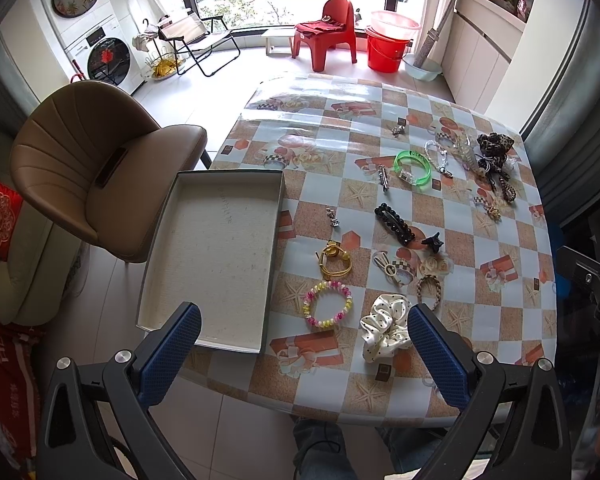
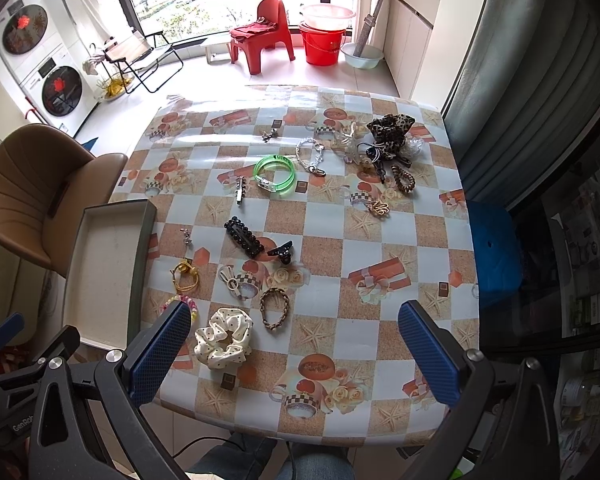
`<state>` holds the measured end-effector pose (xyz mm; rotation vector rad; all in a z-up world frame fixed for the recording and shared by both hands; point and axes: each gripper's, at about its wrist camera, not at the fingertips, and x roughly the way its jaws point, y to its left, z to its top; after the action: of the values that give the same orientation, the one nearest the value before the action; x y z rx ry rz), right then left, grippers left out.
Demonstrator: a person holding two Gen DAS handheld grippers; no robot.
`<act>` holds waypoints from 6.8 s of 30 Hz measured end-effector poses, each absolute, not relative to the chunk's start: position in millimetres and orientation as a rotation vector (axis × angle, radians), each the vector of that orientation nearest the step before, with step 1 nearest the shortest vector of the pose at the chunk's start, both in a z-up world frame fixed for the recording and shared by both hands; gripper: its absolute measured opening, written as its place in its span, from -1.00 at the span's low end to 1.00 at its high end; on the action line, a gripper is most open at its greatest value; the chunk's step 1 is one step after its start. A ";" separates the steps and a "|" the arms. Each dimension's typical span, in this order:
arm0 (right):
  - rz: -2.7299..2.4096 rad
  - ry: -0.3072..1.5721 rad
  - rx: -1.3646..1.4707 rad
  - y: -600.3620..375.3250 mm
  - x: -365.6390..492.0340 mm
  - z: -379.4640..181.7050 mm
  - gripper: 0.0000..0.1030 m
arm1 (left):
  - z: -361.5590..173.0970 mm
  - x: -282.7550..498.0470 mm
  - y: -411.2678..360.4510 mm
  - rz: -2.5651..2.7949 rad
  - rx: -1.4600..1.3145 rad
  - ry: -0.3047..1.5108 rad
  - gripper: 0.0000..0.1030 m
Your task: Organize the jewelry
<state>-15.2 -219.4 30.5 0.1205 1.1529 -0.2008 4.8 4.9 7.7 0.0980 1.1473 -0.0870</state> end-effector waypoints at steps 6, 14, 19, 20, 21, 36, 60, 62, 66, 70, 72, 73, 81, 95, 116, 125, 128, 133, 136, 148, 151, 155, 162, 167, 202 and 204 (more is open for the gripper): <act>-0.201 1.152 0.120 -219.2 -15.1 29.9 1.00 | 8.0 5.3 4.8 -0.088 0.098 1.148 1.00; -0.203 1.153 0.121 -219.0 -15.0 29.4 1.00 | 8.4 5.5 4.5 -0.089 0.099 1.149 1.00; -0.203 1.154 0.121 -219.0 -14.9 29.3 1.00 | 8.3 5.7 4.6 -0.089 0.099 1.149 1.00; -0.203 1.154 0.121 -218.9 -15.1 29.3 1.00 | 8.5 5.6 4.5 -0.089 0.099 1.149 1.00; -0.203 1.155 0.121 -219.1 -15.0 29.3 1.00 | 8.4 5.8 4.6 -0.089 0.099 1.149 1.00; -0.205 1.155 0.122 -219.3 -14.9 28.8 1.00 | 8.6 6.2 4.4 -0.089 0.098 1.151 1.00; -0.189 1.304 0.167 -236.4 -10.3 -27.5 1.00 | -51.4 22.9 6.2 -0.129 0.043 1.293 1.00; -0.193 1.331 0.171 -241.2 -7.7 -39.8 1.00 | -64.8 30.7 0.7 -0.135 0.036 1.316 1.00; -0.193 1.367 0.175 -252.1 9.8 -64.8 1.00 | -91.8 48.9 -11.7 -0.142 0.030 1.346 1.00; -0.175 1.379 0.169 -259.9 29.0 -88.3 1.00 | -118.7 68.6 -24.7 -0.158 0.042 1.357 1.00; -0.157 1.379 0.153 -261.9 41.4 -98.8 1.00 | -131.3 78.7 -30.3 -0.165 0.051 1.356 1.00; -0.146 1.378 0.147 -262.4 46.3 -103.6 1.00 | -137.3 83.6 -33.2 -0.166 0.057 1.357 1.00; -0.031 1.419 0.110 -260.6 89.5 -154.3 0.65 | -186.4 117.2 -42.4 -0.154 0.088 1.366 1.00; 0.036 1.465 0.020 -241.7 126.3 -209.5 0.43 | -233.2 142.5 -35.8 -0.089 0.054 1.414 1.00; -0.006 1.423 0.150 -272.5 125.3 -186.9 -0.28 | -192.6 136.2 -65.0 -0.228 -0.003 1.371 -0.65; 0.056 1.399 0.230 -279.9 112.2 -151.2 -0.28 | -135.0 109.4 -40.5 -0.198 -0.066 1.300 -0.65; 0.094 1.384 0.222 -275.4 107.1 -134.1 -0.28 | -113.7 98.2 -21.5 -0.170 -0.093 1.262 -0.65; 0.121 1.369 0.206 -252.5 104.9 -115.1 -0.28 | -104.5 95.1 13.0 -0.168 -0.142 1.254 -0.65; 0.120 1.359 0.209 -227.3 108.8 -108.8 -0.28 | -103.2 98.5 34.9 -0.195 -0.125 1.258 -0.65; 0.226 1.329 0.209 -76.6 172.7 -118.3 -0.28 | -118.9 137.5 153.0 -0.101 -0.104 1.259 -0.65; 0.252 1.335 0.215 -45.3 192.2 -128.4 -0.28 | -133.2 149.9 171.0 -0.063 -0.115 1.265 -0.65; 0.259 1.350 0.201 -14.1 215.8 -147.2 -0.28 | -157.4 169.5 184.4 -0.029 -0.101 1.274 -0.65; 0.214 1.402 0.176 9.2 246.6 -188.6 -0.28 | -191.8 186.7 187.4 -0.008 -0.078 1.310 -0.65; 0.184 1.432 0.166 11.7 255.5 -208.3 -0.28 | -204.5 187.6 184.4 0.005 -0.052 1.320 -0.65; -0.083 1.416 0.476 -138.3 119.4 -144.8 0.81 | -164.4 157.3 145.9 0.000 0.061 1.305 1.00; -0.131 1.402 0.507 -156.8 95.3 -141.4 0.83 | -157.7 148.1 135.2 -0.030 0.067 1.304 1.00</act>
<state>95.3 -156.8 -141.4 0.5072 1.4021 -0.1314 148.1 135.2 -157.7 0.0673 1.3036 -0.0301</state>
